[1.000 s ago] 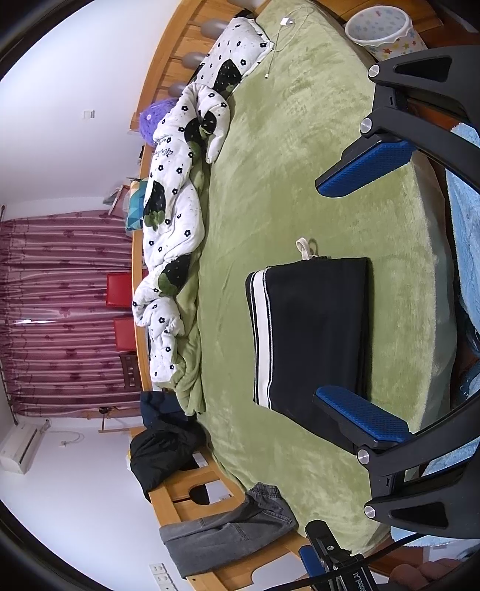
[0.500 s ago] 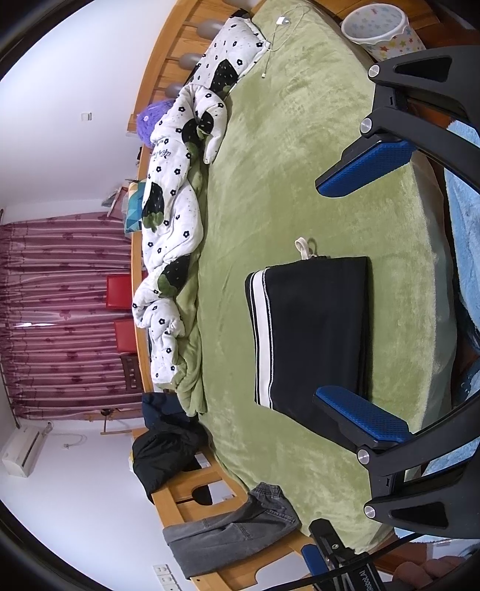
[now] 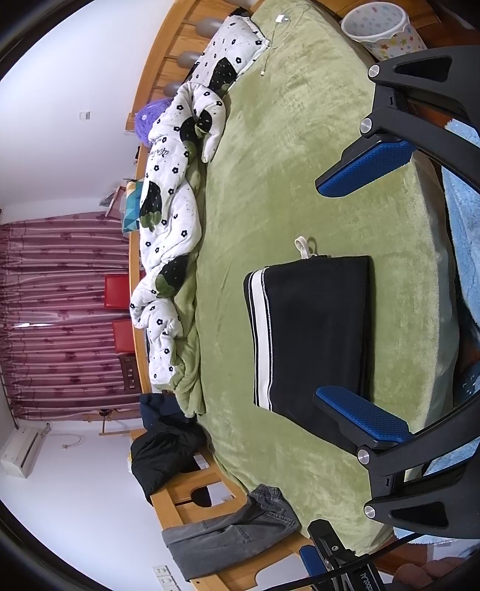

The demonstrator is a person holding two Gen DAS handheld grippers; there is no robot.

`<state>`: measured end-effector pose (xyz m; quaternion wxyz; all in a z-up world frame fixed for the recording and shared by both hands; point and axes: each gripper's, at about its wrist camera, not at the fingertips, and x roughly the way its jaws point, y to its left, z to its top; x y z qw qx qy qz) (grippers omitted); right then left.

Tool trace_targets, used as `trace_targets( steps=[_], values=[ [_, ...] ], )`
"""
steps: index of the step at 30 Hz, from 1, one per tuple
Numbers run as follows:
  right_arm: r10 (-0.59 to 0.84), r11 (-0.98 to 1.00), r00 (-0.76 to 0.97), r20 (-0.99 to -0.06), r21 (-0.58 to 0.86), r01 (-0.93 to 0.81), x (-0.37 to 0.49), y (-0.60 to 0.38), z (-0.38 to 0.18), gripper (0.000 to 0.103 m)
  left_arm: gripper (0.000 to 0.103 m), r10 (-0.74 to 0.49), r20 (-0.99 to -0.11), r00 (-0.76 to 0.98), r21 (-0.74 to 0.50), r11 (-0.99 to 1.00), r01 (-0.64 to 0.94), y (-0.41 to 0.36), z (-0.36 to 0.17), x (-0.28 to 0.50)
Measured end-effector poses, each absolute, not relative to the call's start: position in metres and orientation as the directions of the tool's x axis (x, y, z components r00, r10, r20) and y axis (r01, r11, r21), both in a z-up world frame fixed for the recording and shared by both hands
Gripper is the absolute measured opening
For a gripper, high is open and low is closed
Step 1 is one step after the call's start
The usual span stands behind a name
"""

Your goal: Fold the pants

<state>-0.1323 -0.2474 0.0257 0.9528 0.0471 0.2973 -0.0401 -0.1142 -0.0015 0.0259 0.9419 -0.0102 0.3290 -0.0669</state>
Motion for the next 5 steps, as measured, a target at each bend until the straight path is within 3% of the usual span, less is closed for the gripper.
trace_targets(
  steps=[5],
  values=[
    [-0.02, 0.991, 0.822, -0.57, 0.1, 0.094, -0.122, -0.259, 0.022, 0.101, 0.08, -0.108, -0.606, 0.788, -0.028, 0.993, 0.114, -0.003, 0.024, -0.099]
  ],
)
